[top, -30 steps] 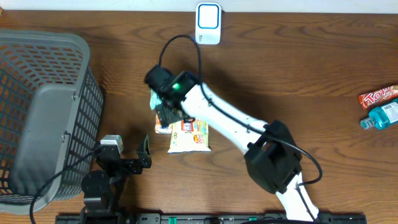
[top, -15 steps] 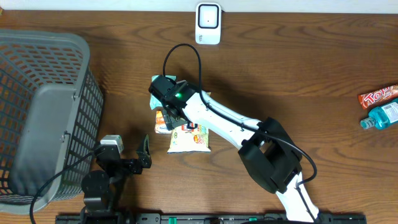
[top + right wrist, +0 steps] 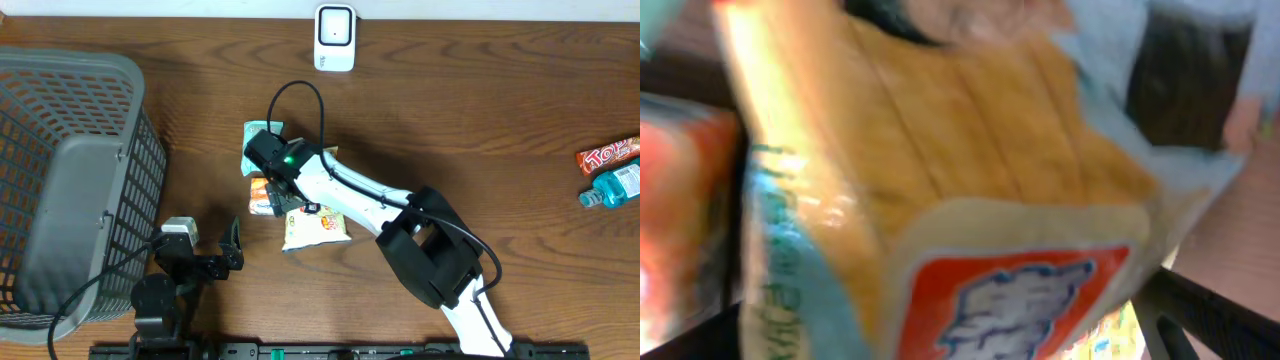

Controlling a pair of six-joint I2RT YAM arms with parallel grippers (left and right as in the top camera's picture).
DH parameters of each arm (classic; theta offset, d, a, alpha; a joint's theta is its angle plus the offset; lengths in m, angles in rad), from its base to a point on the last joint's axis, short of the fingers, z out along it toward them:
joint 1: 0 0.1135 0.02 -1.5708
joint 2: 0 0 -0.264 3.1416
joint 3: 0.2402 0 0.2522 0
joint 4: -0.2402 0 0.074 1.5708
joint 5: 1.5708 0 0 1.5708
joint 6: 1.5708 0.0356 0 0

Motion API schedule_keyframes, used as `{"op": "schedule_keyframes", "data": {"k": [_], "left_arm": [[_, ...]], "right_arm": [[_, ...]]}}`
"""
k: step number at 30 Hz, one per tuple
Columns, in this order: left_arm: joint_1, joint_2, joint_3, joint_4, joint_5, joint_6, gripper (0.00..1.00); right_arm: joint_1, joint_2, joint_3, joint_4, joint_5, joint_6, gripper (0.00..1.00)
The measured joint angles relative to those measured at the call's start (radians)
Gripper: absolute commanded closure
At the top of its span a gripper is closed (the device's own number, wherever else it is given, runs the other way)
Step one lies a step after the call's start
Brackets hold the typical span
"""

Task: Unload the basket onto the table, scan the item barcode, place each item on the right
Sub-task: 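Reach the right gripper to the yellow snack bag, then grasp the yellow snack bag corner and lift it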

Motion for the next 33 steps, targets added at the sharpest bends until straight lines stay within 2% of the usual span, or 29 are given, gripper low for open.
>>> {"op": "schedule_keyframes", "data": {"k": [2,4,6,8,10,12,18,20,24,27,30,33], "left_arm": [[0.000,0.000,0.000,0.000,0.000,0.000,0.02],[0.000,0.000,0.000,0.000,0.000,0.000,0.02],[0.000,0.000,0.000,0.000,0.000,0.000,0.02],[0.000,0.000,0.000,0.000,0.000,0.000,0.02],[0.000,0.000,0.000,0.000,0.000,0.000,0.02],[0.000,0.000,0.000,0.000,0.000,0.000,0.02],[0.000,0.000,0.000,0.000,0.000,0.000,0.02],[0.000,0.000,0.000,0.000,0.000,0.000,0.02],[0.000,0.000,0.000,0.000,0.000,0.000,0.02],[0.000,0.000,0.000,0.000,0.000,0.000,0.02],[0.000,0.000,0.000,0.000,0.000,0.000,0.02],[0.000,0.000,0.000,0.000,0.000,0.000,0.02]], "right_arm": [[-0.009,0.000,0.002,-0.031,-0.017,0.014,0.05],[-0.026,0.000,0.004,-0.063,-0.040,0.026,0.15],[-0.042,0.002,0.009,-0.086,-0.071,0.027,0.39],[-0.067,0.007,0.020,-0.127,-0.132,-0.003,0.70],[-0.103,0.010,0.045,-0.170,-0.227,-0.068,0.86],[-0.153,0.010,0.085,-0.223,-0.352,-0.134,0.92],[-0.303,0.026,0.154,-0.429,-0.615,-0.291,0.97],[-0.344,0.037,0.174,-0.510,-0.723,-0.384,0.99],[-0.411,0.046,0.199,-0.732,-1.083,-0.746,0.99],[-0.434,0.044,0.201,-0.763,-1.278,-0.938,0.99],[-0.438,0.045,0.201,-0.765,-1.402,-1.001,0.99],[-0.438,0.045,0.201,-0.765,-1.519,-0.888,0.99]]}}
